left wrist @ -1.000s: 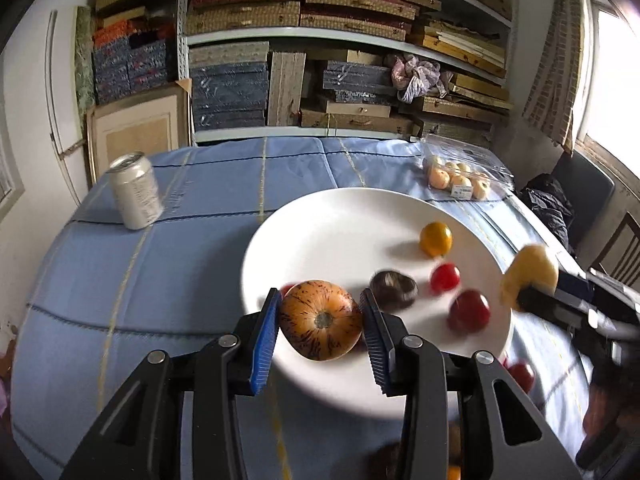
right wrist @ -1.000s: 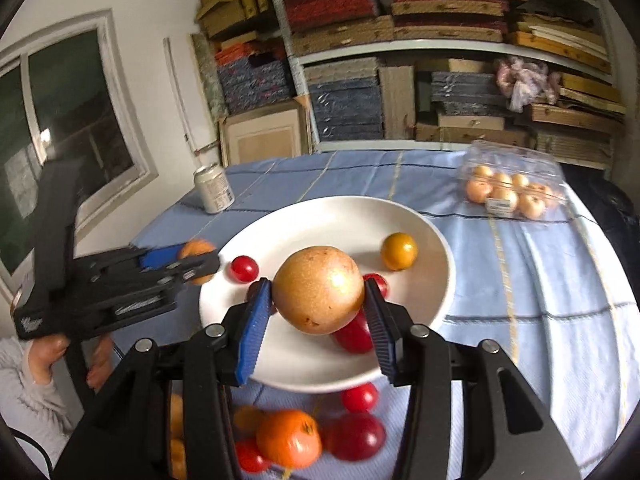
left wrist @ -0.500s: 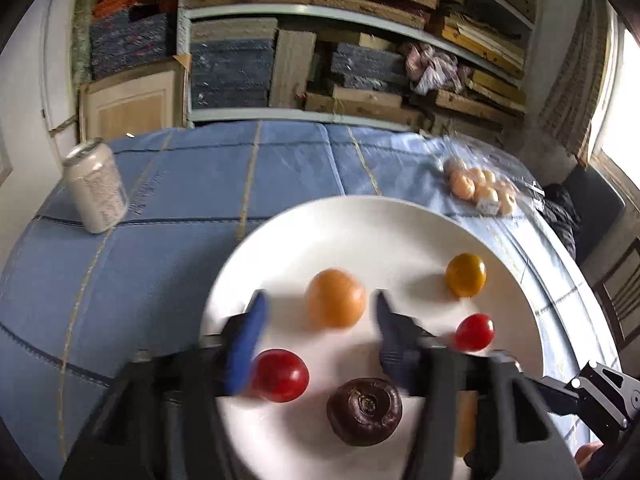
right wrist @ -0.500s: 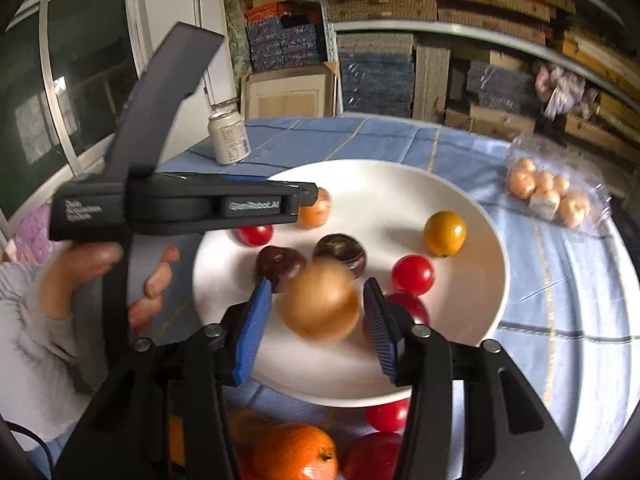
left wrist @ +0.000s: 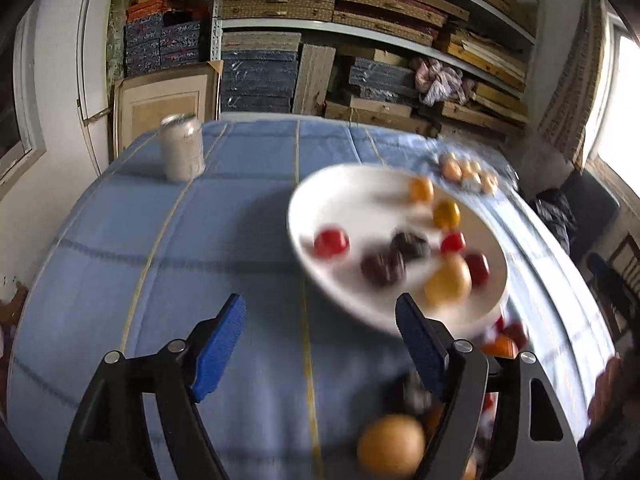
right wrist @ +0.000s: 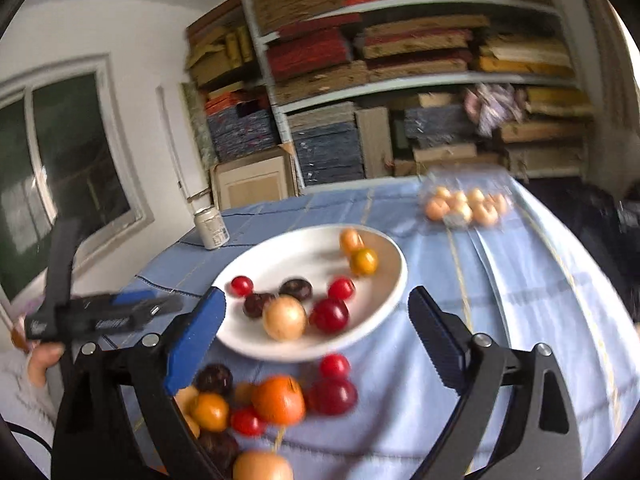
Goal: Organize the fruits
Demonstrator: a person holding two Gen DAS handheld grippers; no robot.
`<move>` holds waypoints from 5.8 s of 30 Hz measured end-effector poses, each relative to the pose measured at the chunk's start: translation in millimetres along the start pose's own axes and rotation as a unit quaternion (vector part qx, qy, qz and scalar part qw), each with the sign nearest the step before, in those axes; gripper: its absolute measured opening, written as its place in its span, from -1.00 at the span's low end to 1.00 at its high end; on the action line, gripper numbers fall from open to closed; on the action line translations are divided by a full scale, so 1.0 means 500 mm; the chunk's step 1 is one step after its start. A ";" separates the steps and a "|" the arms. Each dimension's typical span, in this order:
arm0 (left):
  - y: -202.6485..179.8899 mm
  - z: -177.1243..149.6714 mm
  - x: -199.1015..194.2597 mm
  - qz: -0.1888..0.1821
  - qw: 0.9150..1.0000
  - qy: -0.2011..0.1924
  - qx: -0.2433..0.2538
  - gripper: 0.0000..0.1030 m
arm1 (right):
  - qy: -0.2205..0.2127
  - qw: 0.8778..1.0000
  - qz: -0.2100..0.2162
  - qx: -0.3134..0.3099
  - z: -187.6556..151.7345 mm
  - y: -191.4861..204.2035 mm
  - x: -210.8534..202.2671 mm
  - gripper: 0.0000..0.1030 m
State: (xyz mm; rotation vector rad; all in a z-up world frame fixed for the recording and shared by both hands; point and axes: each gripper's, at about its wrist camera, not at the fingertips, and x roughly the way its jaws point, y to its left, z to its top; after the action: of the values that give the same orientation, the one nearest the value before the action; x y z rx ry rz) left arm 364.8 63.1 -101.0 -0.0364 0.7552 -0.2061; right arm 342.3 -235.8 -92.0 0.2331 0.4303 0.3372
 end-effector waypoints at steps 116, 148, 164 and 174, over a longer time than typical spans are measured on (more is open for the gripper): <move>0.027 -0.140 0.026 0.036 0.997 0.063 0.030 -0.07 | 0.191 0.966 -0.019 -0.172 -0.195 0.148 0.015 -0.05; 0.016 -0.140 0.025 0.036 0.997 0.059 0.039 -0.08 | 0.211 0.969 -0.013 -0.129 -0.196 0.119 0.027 -0.13; -0.024 -0.141 -0.013 0.051 0.996 0.007 0.068 -0.09 | 0.167 0.983 -0.017 -0.075 -0.170 0.084 -0.007 -0.13; -0.026 -0.130 -0.036 0.045 0.997 -0.016 0.064 -0.09 | 0.133 0.988 -0.031 -0.067 -0.152 0.073 -0.026 -0.13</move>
State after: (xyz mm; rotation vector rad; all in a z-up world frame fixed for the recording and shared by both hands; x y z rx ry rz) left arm 305.5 56.7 -135.0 0.1155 0.7079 -0.1677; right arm 287.7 -195.6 -143.7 0.0426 0.6739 0.3359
